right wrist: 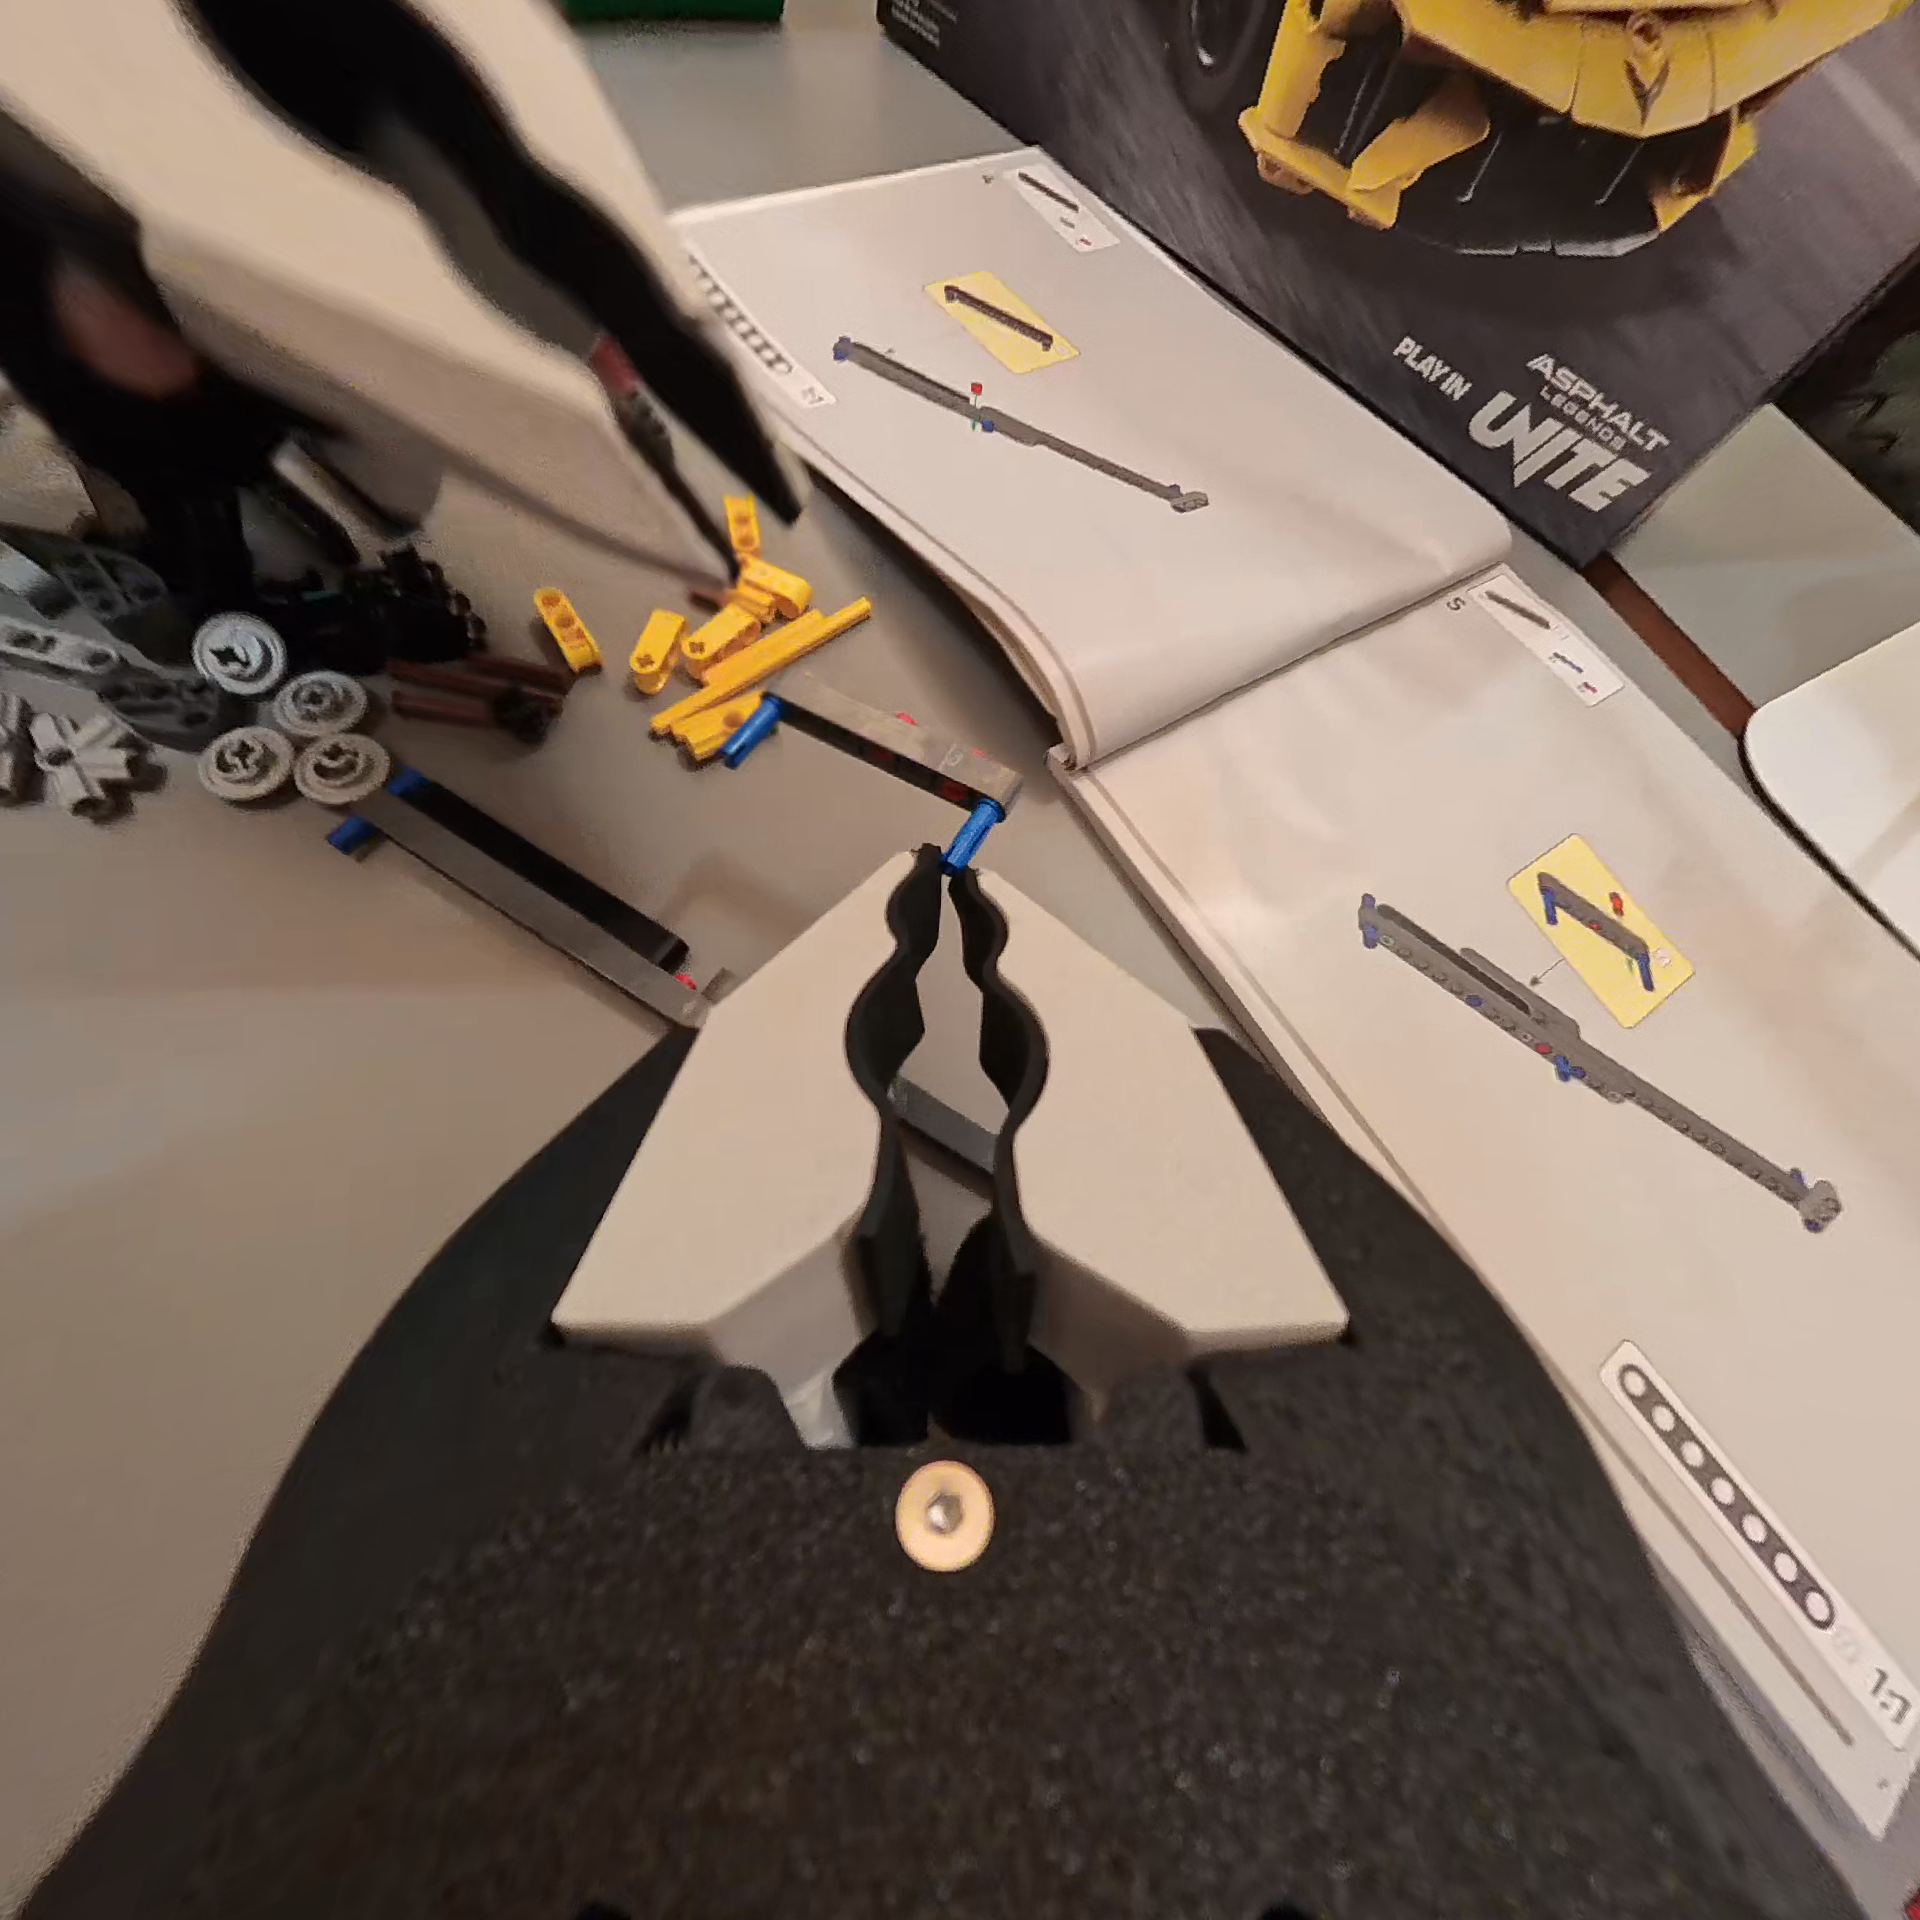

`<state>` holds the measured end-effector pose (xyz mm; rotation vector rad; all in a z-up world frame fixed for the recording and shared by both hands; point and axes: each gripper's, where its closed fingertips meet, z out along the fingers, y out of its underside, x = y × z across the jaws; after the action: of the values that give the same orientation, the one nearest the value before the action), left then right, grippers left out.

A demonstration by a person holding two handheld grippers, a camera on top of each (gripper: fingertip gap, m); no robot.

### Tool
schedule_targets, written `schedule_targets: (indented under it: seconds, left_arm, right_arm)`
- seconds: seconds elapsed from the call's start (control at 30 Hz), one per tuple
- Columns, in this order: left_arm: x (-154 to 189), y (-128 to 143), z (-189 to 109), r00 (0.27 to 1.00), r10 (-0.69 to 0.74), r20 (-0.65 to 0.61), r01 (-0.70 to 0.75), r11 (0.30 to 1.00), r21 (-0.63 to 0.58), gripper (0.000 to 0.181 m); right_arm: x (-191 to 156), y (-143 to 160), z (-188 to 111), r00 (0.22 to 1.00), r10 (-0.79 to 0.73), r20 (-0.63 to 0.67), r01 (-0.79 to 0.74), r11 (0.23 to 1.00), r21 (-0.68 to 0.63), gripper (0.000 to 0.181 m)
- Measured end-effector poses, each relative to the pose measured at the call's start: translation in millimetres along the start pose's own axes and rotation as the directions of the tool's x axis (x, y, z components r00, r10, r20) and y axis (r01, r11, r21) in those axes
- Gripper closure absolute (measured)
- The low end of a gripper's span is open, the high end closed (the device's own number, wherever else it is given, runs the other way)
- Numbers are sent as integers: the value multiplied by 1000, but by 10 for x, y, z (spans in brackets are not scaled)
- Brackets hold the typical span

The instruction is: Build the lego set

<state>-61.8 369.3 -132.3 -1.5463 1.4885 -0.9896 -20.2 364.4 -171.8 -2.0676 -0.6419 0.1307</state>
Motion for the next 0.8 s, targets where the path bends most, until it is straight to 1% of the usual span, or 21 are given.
schedule_targets:
  seconds: [0.03, 0.07, 0.1, 0.17, 0.27, 0.37, 0.43, 0.53, 0.67, 0.8]
  left_arm:
    - [-13, -43, -17, 999, -37, -22, 37, 999, 8, 165]
    - [-31, -31, -19, 998, -55, -41, 54, 998, -19, 163]
    - [-59, 37, -7, 997, -55, -49, 51, 995, -80, 161]
    - [-175, 174, 3, 999, -30, -16, 26, 983, -182, 160]
    - [-206, 274, -2, 999, -43, -31, 34, 967, -254, 162]
    - [-98, 342, 17, 991, -74, -108, 37, 951, -306, 163]
    - [-42, 423, 46, 988, -56, -141, 2, 933, -359, 162]
    - [-29, 466, 129, 990, -8, -144, -50, 919, -391, 162]
    - [12, 471, 222, 986, 3, -168, -74, 906, -416, 164]
    - [34, 528, 269, 982, 0, -191, -89, 884, -459, 166]
  right_arm:
    - [-13, 16, 9, 1000, -19, -5, 19, 1000, -12, 178]
    - [-21, 30, 16, 999, -34, -9, 33, 999, -23, 178]
    - [-30, 43, 25, 999, -45, -10, 45, 999, -31, 178]
    - [-40, 61, 41, 999, -51, -9, 50, 998, -42, 178]
    - [-39, 73, 53, 999, -53, -8, 53, 997, -49, 178]
    - [-40, 105, 70, 998, -69, -11, 68, 996, -65, 178]
    - [-26, 142, 78, 995, -101, -23, 99, 991, -86, 178]
    - [-67, 141, 92, 994, -112, -11, 111, 990, -84, 178]
    - [-127, 124, 92, 990, -144, 3, 144, 986, -79, 178]
    - [-162, 73, 84, 994, -105, 23, 106, 993, -47, 178]
